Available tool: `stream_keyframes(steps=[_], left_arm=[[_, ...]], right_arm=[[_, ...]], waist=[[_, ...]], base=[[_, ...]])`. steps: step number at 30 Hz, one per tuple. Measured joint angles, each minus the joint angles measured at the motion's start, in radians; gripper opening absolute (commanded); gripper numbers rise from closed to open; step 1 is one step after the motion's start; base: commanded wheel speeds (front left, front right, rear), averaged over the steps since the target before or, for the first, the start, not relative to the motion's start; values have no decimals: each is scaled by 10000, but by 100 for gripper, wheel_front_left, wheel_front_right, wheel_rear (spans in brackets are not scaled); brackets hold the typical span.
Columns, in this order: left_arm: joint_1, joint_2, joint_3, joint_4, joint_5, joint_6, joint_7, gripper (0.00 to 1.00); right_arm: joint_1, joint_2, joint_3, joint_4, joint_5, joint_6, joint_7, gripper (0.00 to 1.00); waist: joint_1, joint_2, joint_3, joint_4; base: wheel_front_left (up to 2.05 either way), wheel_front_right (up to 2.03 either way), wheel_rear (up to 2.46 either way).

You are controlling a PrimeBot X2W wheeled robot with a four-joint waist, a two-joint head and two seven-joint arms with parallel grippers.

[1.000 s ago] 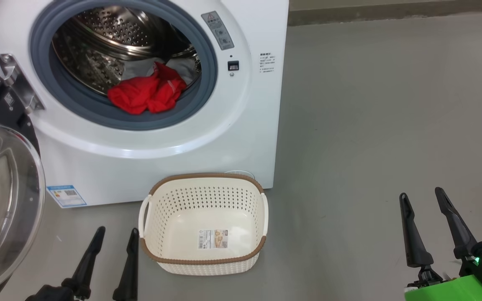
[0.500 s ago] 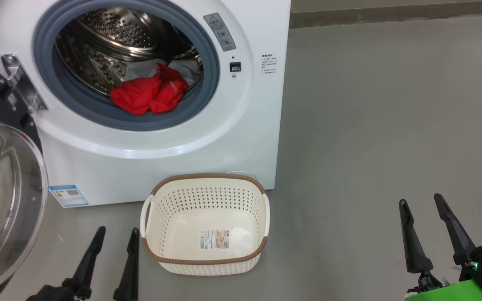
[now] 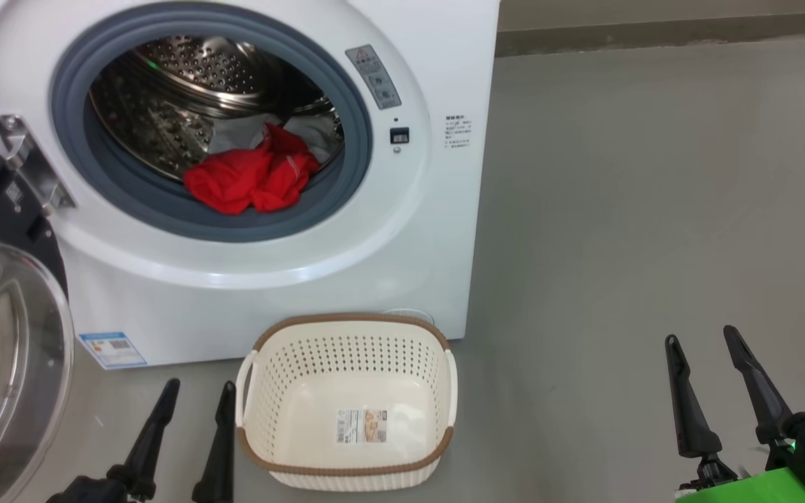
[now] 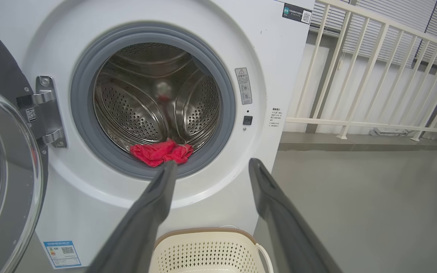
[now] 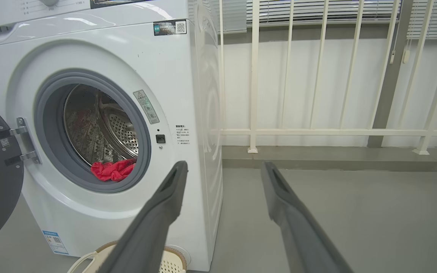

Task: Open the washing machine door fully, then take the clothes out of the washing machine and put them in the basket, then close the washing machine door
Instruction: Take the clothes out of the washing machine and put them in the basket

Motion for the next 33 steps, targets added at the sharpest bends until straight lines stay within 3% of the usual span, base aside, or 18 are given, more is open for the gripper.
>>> stream_keyframes(steps=[33], left_arm=[[-35,-157,150,-40,-15,272,0,100]], right_arm=[[-1,0,15,6,77,0,0,100]], waist=[[0,0,233,226]], base=[[16,-16,0]])
